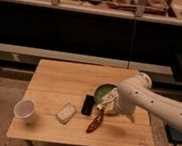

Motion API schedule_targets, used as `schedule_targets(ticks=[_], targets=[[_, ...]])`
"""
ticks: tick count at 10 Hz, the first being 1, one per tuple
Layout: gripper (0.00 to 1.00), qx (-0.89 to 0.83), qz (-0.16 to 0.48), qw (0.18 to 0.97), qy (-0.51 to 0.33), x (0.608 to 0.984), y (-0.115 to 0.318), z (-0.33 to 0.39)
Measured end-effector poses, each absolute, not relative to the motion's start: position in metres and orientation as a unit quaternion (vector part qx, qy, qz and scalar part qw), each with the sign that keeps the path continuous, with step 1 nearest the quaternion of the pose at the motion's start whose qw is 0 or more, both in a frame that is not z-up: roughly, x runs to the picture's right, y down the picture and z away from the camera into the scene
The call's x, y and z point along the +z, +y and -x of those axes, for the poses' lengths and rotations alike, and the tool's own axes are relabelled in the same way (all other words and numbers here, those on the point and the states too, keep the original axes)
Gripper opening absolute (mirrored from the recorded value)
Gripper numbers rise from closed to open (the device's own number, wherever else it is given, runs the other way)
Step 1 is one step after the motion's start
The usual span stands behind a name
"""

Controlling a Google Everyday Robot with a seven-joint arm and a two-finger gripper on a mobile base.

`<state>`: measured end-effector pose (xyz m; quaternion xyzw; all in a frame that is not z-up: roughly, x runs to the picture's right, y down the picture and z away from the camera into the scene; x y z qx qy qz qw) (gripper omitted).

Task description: Place the pepper on the white sponge

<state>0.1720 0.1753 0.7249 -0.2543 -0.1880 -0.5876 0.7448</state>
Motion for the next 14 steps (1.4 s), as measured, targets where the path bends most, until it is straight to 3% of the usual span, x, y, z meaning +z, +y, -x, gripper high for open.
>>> schedule_targets(ticks=[6, 12, 14], targets=[[0.80, -0.525, 0.280, 0.767, -0.241, 0.759, 0.235, -0.109], [0.79, -0.533, 0.266, 0.760, -0.261, 0.792, 0.243, -0.100], [0.65, -0.535, 0.264, 0.759, -0.261, 0.799, 0.243, -0.098]])
